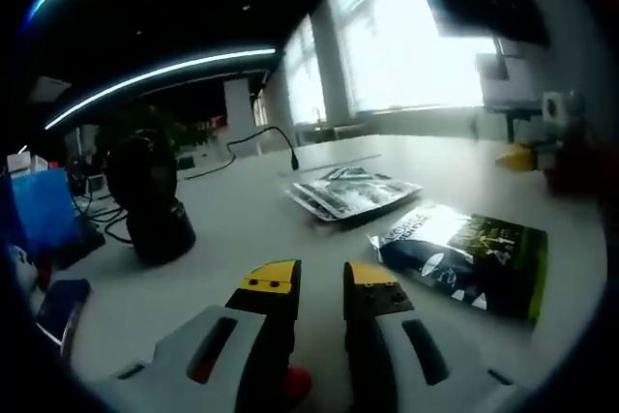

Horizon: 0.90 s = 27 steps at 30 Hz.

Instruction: Clip sheet goods on table flip sheet goods clip sheet goods scan sheet goods put sheet goods back to table

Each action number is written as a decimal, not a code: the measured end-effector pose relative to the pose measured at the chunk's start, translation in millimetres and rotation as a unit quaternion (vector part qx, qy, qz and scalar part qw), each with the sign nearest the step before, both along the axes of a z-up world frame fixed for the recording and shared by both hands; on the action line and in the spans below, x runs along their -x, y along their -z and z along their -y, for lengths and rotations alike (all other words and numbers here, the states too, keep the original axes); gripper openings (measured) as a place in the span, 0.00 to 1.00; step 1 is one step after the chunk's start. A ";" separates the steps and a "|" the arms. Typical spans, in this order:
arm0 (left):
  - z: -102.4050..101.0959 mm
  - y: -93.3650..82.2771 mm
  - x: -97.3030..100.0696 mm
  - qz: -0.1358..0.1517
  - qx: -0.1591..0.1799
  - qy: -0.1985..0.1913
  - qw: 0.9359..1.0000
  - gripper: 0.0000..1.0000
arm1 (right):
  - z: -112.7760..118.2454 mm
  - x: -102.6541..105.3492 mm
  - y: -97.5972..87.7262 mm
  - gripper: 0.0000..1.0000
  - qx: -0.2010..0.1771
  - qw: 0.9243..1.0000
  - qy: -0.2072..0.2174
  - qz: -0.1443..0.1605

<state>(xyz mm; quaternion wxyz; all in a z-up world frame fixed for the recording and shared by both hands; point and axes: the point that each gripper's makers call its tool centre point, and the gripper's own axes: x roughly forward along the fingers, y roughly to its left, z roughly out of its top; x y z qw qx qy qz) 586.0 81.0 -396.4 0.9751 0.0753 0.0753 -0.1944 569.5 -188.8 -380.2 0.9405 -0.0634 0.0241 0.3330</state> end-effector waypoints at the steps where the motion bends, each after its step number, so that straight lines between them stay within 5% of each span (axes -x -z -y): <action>1: -0.2 -0.3 -0.2 -0.005 0.013 0.001 1.000 0.11 | 0.1 -0.1 0.0 0.00 0.000 1.000 0.000 0.000; 12: 4.6 0.7 0.6 -0.057 0.067 0.011 0.996 0.11 | -1.1 0.3 1.2 0.00 0.009 1.000 -0.001 0.003; 20: 20.2 -5.4 8.7 -0.065 0.044 0.031 0.996 0.11 | -1.9 0.7 1.3 0.00 0.010 1.000 -0.003 0.003; 27: 26.6 -3.2 18.3 -0.096 0.068 0.046 0.992 0.11 | -3.4 1.9 1.6 0.00 0.015 1.000 -0.008 0.004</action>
